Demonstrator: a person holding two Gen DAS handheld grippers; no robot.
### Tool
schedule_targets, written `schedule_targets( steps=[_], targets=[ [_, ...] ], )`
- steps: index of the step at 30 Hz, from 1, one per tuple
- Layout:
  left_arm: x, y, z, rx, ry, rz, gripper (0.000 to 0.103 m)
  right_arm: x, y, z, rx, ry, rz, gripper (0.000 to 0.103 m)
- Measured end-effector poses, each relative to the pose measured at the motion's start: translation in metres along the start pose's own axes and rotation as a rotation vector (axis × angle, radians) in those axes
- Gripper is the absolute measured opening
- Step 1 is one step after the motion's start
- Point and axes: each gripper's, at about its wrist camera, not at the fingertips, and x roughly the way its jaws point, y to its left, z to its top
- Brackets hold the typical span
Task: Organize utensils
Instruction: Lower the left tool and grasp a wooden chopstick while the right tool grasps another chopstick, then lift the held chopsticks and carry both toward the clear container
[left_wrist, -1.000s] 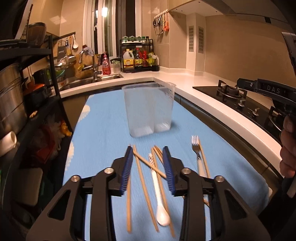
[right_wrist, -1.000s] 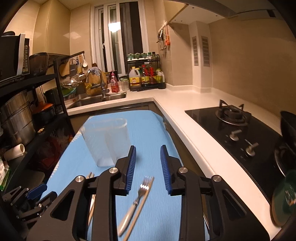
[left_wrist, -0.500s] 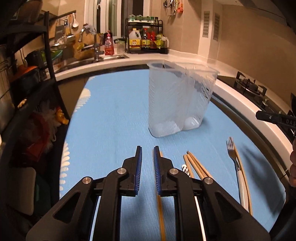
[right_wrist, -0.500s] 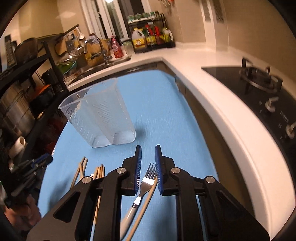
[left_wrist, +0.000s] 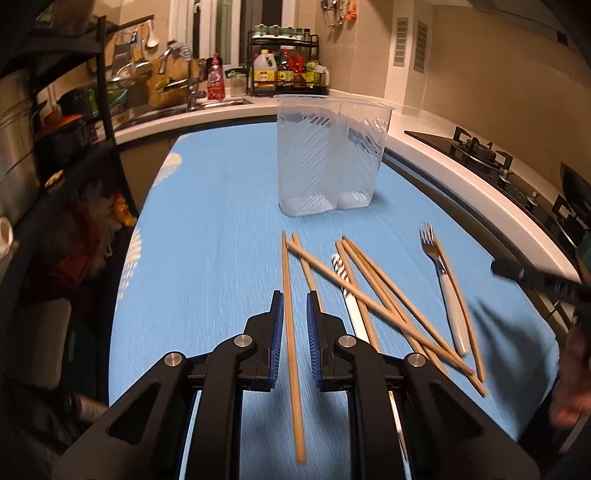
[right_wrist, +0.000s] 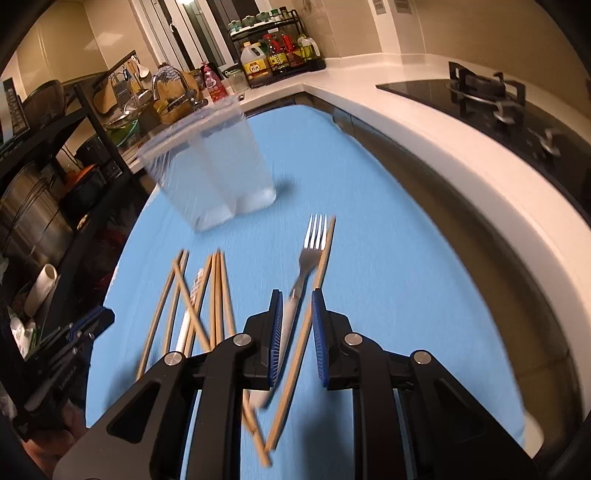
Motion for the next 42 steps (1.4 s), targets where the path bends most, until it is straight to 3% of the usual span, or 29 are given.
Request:
schedule_targets(
  steps=[6,12,19,24,27,31,32,33,39,42],
  targets=[
    [-0.014,0.009,-0.037,-0.152,0.041,0.027,0.013,-0.005,0.006,-0.049,0.005,0.014,-0.025,0.018],
    [-0.01,0.015,-0.07,-0.266,0.085,0.072,0.014,-0.001,0.01,-0.054,-0.023,0.04,-0.01,0.019],
    [-0.005,0.004,-0.079,-0.233,0.09,0.085,0.016,0.006,0.012,-0.056,-0.038,0.065,-0.015,0.022],
    [-0.005,-0.001,-0.08,-0.212,0.081,0.096,0.017,0.004,0.014,-0.057,-0.058,0.067,-0.038,0.019],
    [-0.008,0.001,-0.082,-0.233,0.073,0.087,0.017,0.003,0.009,-0.057,-0.056,0.075,-0.057,0.008],
    [-0.008,-0.014,-0.083,-0.147,0.066,0.134,0.017,-0.002,0.001,-0.058,-0.047,0.075,-0.095,0.007],
    [-0.008,-0.017,-0.084,-0.128,0.064,0.142,0.008,-0.003,-0.002,-0.058,-0.043,0.073,-0.103,0.007],
    [-0.009,-0.02,-0.086,-0.122,0.057,0.141,0.007,-0.005,-0.004,-0.058,-0.037,0.072,-0.111,0.007],
    [-0.022,-0.038,-0.1,-0.139,0.013,0.11,0.007,-0.014,-0.018,-0.062,-0.001,0.049,-0.157,0.008],
    [-0.025,-0.052,-0.108,-0.117,-0.017,0.144,0.007,-0.016,-0.022,-0.064,0.011,0.031,-0.172,0.009]
  ],
)
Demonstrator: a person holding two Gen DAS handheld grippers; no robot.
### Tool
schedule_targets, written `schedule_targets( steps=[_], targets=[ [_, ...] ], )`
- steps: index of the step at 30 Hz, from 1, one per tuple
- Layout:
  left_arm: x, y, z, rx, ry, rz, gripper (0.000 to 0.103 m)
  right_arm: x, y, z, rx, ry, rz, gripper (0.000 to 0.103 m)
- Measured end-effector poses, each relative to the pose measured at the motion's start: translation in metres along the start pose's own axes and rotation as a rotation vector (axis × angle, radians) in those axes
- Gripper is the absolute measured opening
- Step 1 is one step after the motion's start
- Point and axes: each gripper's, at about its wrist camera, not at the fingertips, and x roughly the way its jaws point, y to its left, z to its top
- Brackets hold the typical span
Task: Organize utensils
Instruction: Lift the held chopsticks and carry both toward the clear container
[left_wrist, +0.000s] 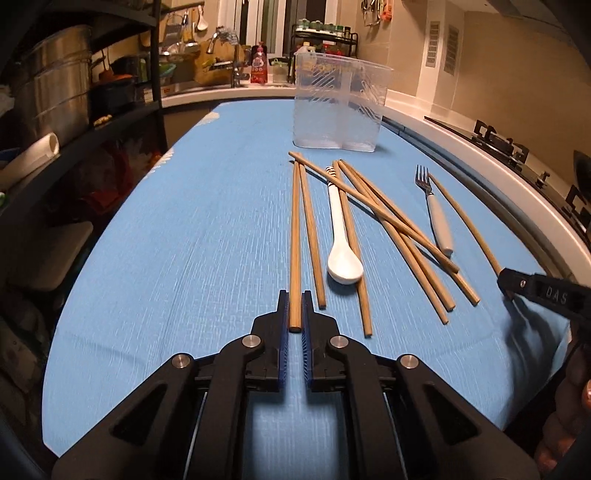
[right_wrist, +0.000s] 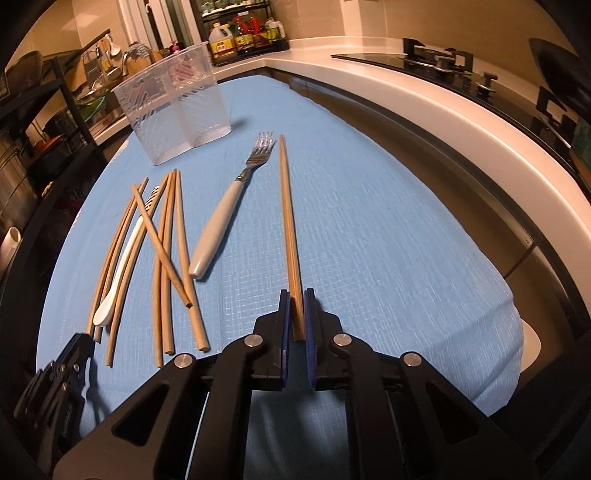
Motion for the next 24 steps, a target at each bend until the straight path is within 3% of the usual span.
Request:
schedule_targets(
  steps=[9,14,24],
  targets=[
    [0.003,0.001,-0.002,-0.037,-0.062,0.024,0.007,-0.002,0.009,-0.008,-0.037,-0.063,-0.042,0.012],
    [0.003,-0.003,-0.004,-0.027,-0.094,0.04,0.007,-0.002,0.011,-0.01,-0.051,-0.087,-0.061,0.008],
    [0.005,-0.005,-0.006,-0.023,-0.116,0.044,0.007,-0.002,0.013,-0.013,-0.065,-0.114,-0.068,0.01]
  ],
)
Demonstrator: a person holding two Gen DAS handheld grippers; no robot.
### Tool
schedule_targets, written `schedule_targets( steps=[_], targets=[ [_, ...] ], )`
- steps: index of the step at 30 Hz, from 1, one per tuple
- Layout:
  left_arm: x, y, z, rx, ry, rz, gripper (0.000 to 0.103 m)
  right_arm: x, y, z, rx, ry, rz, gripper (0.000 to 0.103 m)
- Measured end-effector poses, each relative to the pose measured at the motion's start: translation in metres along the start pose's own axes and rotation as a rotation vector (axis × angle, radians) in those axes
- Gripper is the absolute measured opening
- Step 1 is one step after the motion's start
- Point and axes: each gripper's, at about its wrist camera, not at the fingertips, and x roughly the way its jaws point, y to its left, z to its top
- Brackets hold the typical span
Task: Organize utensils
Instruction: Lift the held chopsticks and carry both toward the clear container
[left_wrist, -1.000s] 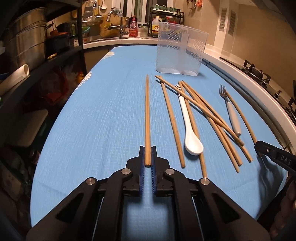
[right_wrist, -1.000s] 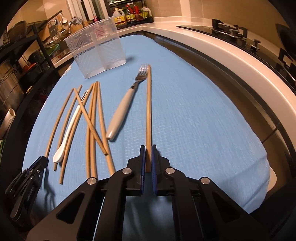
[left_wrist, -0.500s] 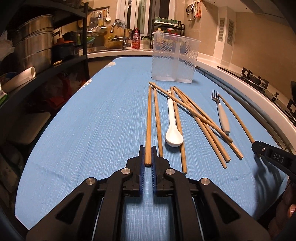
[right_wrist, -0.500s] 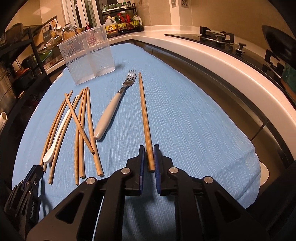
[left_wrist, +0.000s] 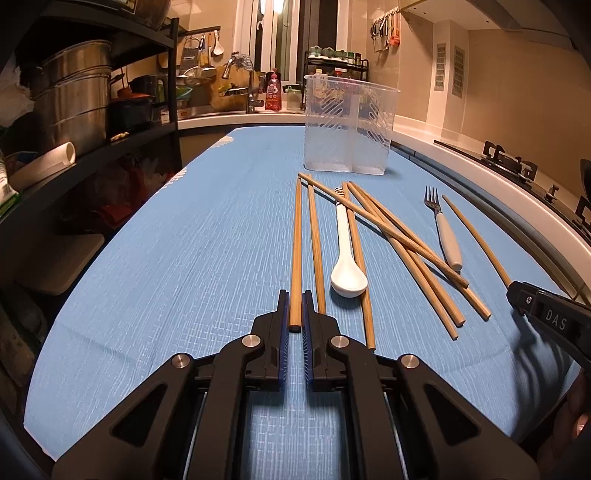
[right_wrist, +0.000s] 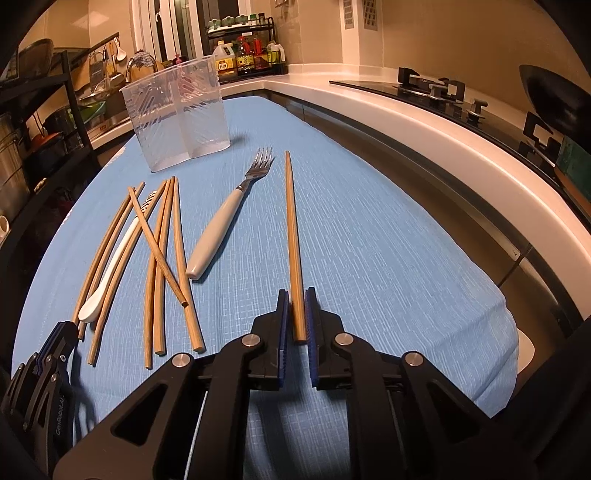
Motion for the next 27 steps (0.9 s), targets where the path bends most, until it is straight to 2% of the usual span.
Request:
schedule_targets(
  steps=[4,13,22,27],
  targets=[
    [-0.001,-0.001,0.0,0.001,0.002,-0.004,0.007,0.001,0.0,0.0,-0.002,-0.007,0.004,0.007],
    [0.0,0.0,0.0,0.001,0.001,-0.005,0.007,-0.001,0.005,-0.004,-0.025,-0.035,-0.013,0.01],
    [0.0,0.001,0.001,-0.006,0.011,-0.004,0.007,-0.003,0.005,-0.002,-0.03,-0.037,-0.009,0.006],
    [-0.009,0.006,0.009,-0.023,-0.01,0.0,0.007,-0.021,0.008,0.009,-0.058,-0.093,-0.005,0.006]
  ],
)
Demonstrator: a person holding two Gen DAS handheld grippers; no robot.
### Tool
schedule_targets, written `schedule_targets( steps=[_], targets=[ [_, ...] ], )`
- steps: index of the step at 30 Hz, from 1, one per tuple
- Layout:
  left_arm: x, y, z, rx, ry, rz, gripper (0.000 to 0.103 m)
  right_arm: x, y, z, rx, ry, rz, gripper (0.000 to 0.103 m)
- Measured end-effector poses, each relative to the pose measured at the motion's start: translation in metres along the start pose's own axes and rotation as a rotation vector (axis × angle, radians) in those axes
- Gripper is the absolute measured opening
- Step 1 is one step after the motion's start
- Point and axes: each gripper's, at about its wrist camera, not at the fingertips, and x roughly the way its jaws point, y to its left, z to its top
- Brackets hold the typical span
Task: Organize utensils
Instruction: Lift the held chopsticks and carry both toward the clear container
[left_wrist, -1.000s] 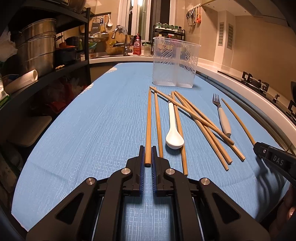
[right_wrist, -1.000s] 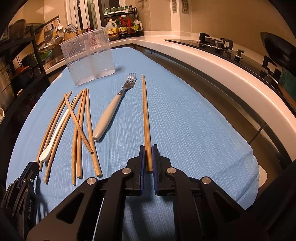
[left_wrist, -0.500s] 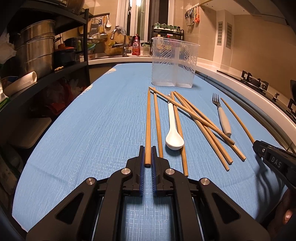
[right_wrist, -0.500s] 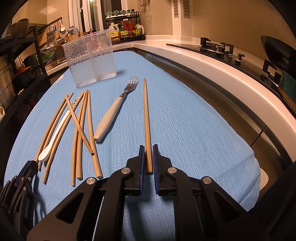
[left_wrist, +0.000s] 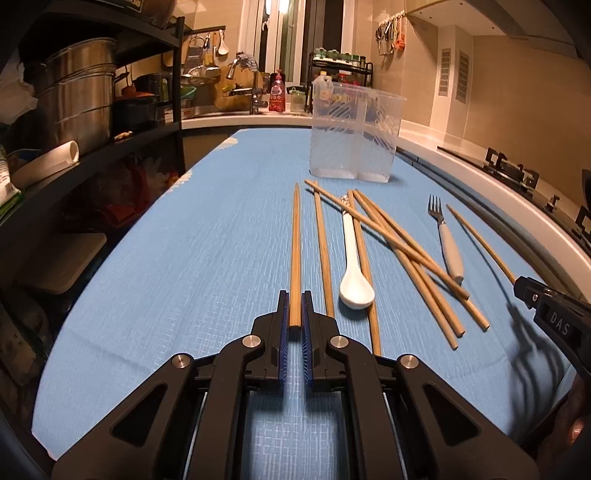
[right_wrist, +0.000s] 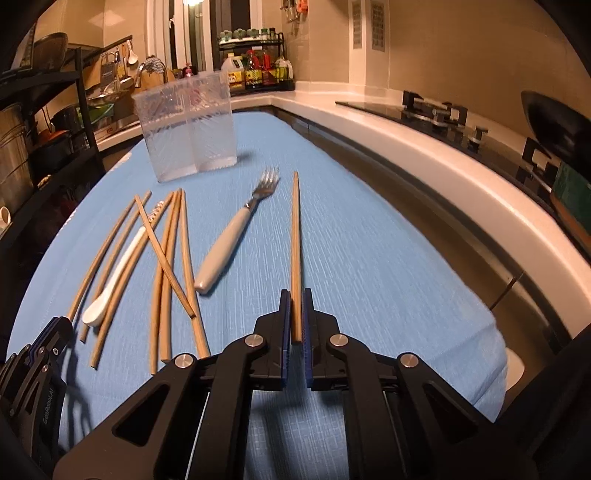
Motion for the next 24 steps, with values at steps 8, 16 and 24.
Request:
schedule_targets(
  steps=[8,16,24],
  targets=[
    [-0.03,0.003,0.016,0.025,-0.08,0.001,0.007,-0.036,-0.001,0.02,-0.054,-0.057,0.047,0.006],
    [-0.066,-0.004,0.053,0.056,-0.187,-0.025,0.007,-0.075,-0.014,0.05,-0.06,-0.149,0.077,0.006],
    [-0.08,0.007,0.098,0.035,-0.222,-0.073,0.007,-0.101,-0.016,0.083,-0.076,-0.214,0.112,0.006]
  ],
)
